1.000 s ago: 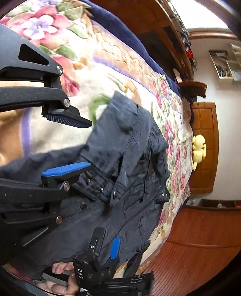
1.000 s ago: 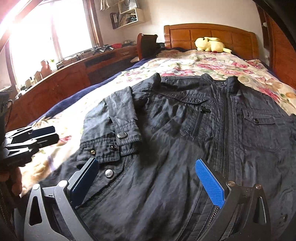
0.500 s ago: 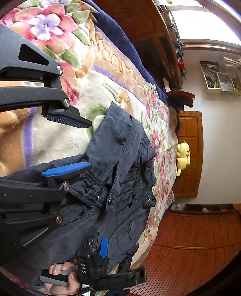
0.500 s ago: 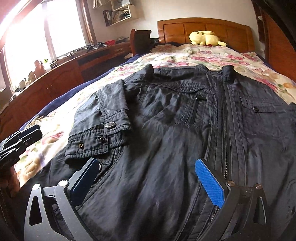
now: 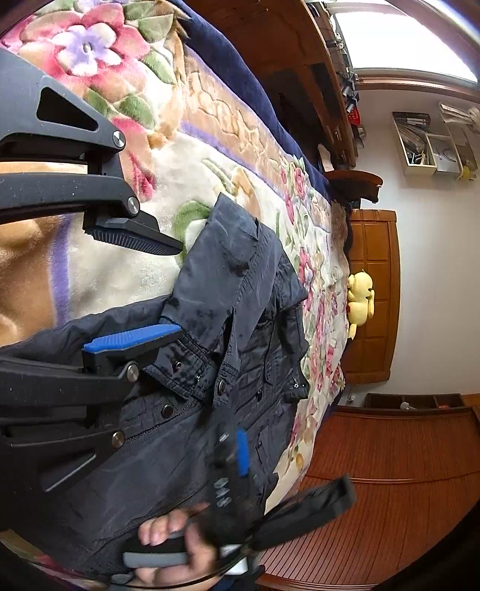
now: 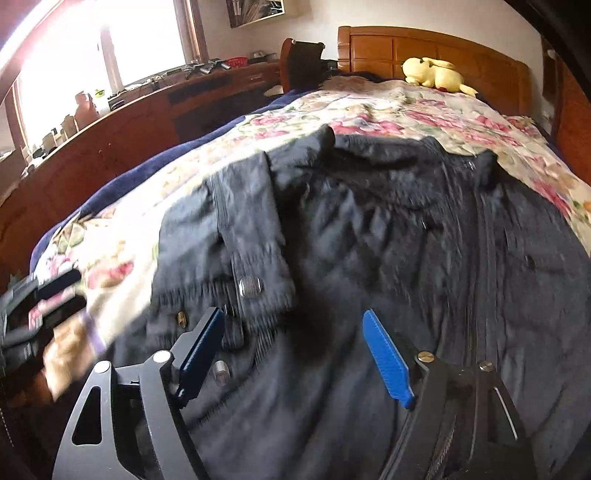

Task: Fold large clothes
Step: 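Grasp the jacket's side edge beside the pocket with the right gripper, then fold the grasped jacket side over toward the zipper and open the right gripper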

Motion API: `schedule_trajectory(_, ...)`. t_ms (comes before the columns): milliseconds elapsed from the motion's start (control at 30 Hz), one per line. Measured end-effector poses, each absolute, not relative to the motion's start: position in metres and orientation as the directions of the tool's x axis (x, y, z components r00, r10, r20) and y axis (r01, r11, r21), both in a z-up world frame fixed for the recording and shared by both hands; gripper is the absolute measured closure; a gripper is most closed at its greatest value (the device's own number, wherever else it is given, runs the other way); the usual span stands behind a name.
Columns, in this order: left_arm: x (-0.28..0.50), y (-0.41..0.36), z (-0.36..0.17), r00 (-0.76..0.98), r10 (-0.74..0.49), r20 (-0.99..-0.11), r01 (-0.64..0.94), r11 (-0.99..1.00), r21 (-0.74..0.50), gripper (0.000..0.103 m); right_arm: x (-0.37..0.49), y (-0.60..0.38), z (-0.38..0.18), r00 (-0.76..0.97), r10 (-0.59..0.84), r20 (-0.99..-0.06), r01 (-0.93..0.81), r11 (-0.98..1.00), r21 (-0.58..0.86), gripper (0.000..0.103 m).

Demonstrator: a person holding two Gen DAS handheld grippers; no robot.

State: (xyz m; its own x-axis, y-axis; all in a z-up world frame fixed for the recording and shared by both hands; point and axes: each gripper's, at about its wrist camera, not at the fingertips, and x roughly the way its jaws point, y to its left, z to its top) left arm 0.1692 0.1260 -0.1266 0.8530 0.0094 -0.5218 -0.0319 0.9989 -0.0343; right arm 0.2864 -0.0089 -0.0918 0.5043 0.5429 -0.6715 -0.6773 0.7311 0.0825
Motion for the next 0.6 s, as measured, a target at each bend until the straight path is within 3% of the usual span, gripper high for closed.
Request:
schedule_trajectory(133,0.168,0.128,-0.126,0.854,0.001,-0.52,-0.031,0.998,-0.048,0.063,0.308,0.016,-0.091,0.474,0.542,-0.694,-0.69,0.719,0.09,0.037)
schedule_trajectory(267,0.168,0.127,-0.127,0.851,-0.017,-0.525,-0.015,0.998,-0.057,0.063,0.322,0.036,-0.111,0.406,0.506,-0.761,-0.704,0.704,0.093,0.076)
schedule_trajectory(400,0.166,0.128,-0.127,0.853,-0.016,-0.522,-0.02,0.998,-0.063,0.063,0.316,0.038,-0.113,0.397,0.495,-0.773,-0.723,0.687,0.068,0.092)
schedule_trajectory(600,0.164,0.129,-0.127,0.855,0.002,-0.519,-0.036,0.998,-0.056,0.063,0.284,0.004,-0.075,0.473,0.528,-0.706,-0.731,0.682,0.02,0.097)
